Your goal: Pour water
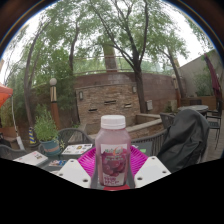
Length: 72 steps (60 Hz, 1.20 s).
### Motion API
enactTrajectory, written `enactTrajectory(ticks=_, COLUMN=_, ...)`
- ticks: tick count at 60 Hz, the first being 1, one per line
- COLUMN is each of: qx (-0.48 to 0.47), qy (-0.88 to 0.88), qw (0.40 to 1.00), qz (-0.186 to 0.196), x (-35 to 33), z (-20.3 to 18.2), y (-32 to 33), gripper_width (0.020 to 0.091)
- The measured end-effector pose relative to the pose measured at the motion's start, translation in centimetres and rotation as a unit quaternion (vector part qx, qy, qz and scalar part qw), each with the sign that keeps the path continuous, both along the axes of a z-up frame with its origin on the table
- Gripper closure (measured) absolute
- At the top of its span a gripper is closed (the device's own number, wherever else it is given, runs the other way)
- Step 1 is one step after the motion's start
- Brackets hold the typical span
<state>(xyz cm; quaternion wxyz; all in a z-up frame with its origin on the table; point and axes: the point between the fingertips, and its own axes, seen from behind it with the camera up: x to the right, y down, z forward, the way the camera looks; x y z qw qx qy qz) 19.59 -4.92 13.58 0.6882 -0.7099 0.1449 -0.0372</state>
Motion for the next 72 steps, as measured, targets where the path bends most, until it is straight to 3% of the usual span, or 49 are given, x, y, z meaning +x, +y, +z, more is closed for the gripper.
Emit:
enactTrajectory(ticks=8, qx=-0.039, qy=-0.009, qw=0.999, qz=0.008, x=-0.1, z=-6.8, y=-1.0, gripper_width=0.0665)
enactTrajectory(ticks=17, qx=-0.089, qy=-0.046, qw=0.995, qz=0.016, x=-0.7, z=-11.9, y=-3.3, gripper_width=0.0663)
enactTrajectory(ticks=31, qx=-0.085, qy=-0.051, qw=0.995, qz=0.017, x=0.0, z=-10.6, y=-7.6, gripper_width=0.0645)
enactTrajectory(ticks=37, qx=-0.09, qy=-0.049, qw=0.995, qz=0.021, x=0.2, z=-10.4, y=-9.8, gripper_width=0.054)
enactTrajectory(ticks=42, qx=-0.126, qy=-0.025, qw=0.991, qz=0.022, x=-0.1, z=-11.5, y=-11.0, gripper_width=0.033)
enactTrajectory(ticks=45, qx=-0.13, qy=-0.019, qw=0.991, qz=0.022, x=-0.1, z=-11.7, y=-11.1, gripper_width=0.0261)
enactTrajectory(ticks=56, qx=-0.138, qy=-0.027, qw=0.99, qz=0.023, x=-1.3, z=-9.5, y=-16.3, gripper_width=0.0265)
enactTrajectory(ticks=72, qx=-0.106, qy=-0.024, qw=0.993, qz=0.038, x=-6.4, z=-2.9, y=-28.6, gripper_width=0.0263)
